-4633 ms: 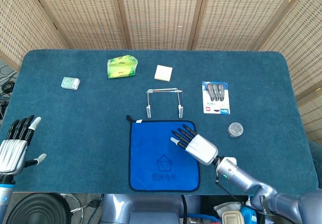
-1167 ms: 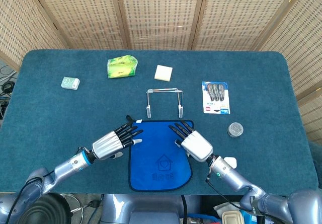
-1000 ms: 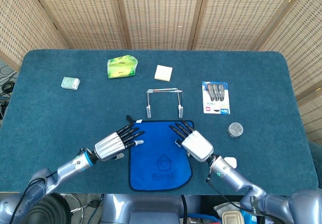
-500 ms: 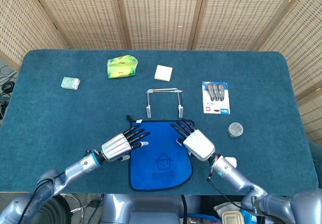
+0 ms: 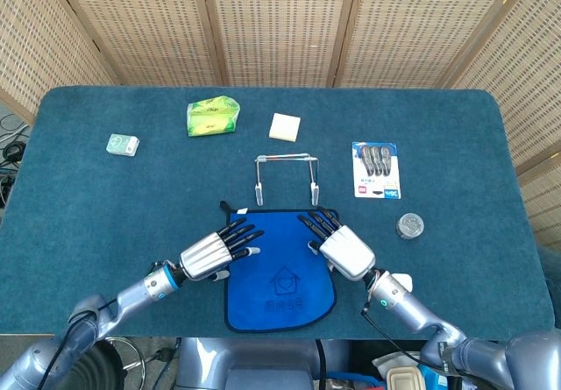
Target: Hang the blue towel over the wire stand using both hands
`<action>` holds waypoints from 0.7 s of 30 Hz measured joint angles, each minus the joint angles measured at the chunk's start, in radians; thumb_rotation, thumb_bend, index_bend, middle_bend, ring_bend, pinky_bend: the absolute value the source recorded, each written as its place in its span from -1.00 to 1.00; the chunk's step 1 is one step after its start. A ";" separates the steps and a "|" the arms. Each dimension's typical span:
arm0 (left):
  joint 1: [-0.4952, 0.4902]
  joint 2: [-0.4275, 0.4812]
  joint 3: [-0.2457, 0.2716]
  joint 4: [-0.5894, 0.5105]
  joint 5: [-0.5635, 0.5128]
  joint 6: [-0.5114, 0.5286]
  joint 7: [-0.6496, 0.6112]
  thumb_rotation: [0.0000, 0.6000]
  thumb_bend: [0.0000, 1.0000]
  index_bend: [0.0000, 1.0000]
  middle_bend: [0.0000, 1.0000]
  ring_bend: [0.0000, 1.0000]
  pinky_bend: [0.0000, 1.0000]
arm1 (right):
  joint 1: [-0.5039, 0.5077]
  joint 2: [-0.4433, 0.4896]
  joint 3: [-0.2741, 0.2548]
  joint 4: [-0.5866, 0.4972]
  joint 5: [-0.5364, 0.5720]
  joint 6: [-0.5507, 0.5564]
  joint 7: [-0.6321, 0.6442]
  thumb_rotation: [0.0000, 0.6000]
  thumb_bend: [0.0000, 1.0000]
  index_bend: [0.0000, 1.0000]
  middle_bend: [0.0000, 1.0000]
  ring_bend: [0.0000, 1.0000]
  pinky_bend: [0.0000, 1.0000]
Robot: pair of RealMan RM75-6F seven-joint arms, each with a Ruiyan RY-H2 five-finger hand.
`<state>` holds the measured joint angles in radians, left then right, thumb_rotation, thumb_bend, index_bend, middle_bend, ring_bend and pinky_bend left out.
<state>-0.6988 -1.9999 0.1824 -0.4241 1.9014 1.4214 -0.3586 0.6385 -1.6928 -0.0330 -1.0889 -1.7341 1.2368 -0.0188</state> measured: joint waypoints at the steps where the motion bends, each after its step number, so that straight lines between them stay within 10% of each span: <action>1: -0.001 -0.002 0.000 0.002 -0.003 0.000 -0.001 1.00 -0.87 -0.51 -1.00 -1.00 -1.00 | 0.000 0.001 0.000 0.000 0.000 0.001 0.000 1.00 0.29 0.35 -0.88 -1.00 -1.00; 21: -0.019 -0.036 0.018 0.033 -0.024 -0.010 -0.009 1.00 -0.24 -0.40 -1.00 -1.00 -1.00 | -0.005 0.013 0.001 -0.015 -0.002 0.012 0.004 1.00 0.34 0.36 -0.88 -1.00 -1.00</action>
<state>-0.7180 -2.0357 0.2003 -0.3915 1.8770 1.4117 -0.3679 0.6334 -1.6801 -0.0322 -1.1037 -1.7366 1.2485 -0.0144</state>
